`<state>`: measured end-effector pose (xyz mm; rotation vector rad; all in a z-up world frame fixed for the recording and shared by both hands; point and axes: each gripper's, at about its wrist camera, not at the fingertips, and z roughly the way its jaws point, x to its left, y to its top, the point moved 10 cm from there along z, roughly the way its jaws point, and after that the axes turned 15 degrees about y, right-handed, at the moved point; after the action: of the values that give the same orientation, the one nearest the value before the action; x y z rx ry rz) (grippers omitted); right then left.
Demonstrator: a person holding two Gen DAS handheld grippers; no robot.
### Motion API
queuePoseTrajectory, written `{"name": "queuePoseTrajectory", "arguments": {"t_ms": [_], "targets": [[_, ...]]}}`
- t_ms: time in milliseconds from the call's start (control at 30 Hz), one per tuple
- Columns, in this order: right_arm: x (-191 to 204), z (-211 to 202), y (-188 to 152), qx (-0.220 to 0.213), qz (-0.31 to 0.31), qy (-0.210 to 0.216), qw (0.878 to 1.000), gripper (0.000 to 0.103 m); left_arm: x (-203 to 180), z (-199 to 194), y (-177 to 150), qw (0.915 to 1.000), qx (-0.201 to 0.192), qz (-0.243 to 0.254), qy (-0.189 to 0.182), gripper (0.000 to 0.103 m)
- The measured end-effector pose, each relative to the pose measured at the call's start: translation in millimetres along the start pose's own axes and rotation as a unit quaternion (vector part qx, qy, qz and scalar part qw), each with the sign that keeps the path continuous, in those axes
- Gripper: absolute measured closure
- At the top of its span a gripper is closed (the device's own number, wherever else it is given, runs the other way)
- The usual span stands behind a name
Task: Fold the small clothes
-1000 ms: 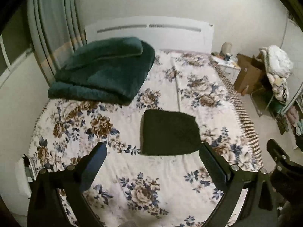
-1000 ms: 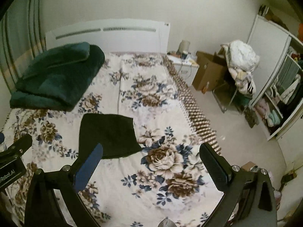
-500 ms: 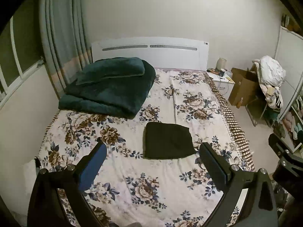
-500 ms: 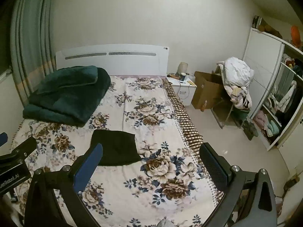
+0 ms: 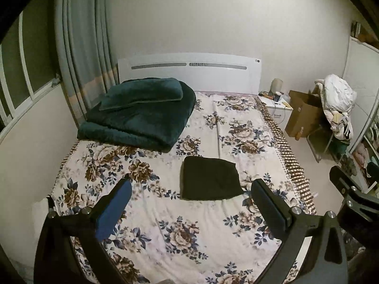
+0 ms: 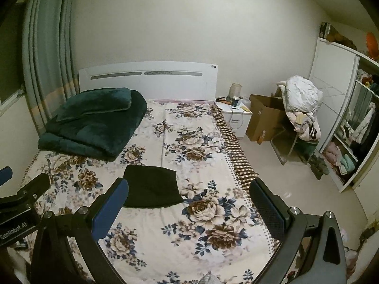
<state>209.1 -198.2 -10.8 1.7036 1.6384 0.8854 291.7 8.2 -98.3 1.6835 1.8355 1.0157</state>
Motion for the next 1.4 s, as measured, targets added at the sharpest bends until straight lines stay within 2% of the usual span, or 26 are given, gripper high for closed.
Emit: {"name": "queuePoseTrajectory", "arguments": {"t_ms": [533,1100,1400], "targets": [[-2.1,0.1,-1.2,0.002,0.001,0.007,1.000,0.000,-3.0,-19.5,-5.5,1.0000,0.005,-0.007,0.005,0.000],[0.8,-14.9,-11.7,0.006,0.003,0.018,1.000,0.000,-2.1,-19.0,-6.6,1.0000,0.004,-0.007,0.006,0.000],[1.0,-9.3,-9.8,0.010,0.002,0.025,1.000,0.000,-1.6,-23.3,-7.4,0.9999,0.006,-0.007,0.006,0.000]]}}
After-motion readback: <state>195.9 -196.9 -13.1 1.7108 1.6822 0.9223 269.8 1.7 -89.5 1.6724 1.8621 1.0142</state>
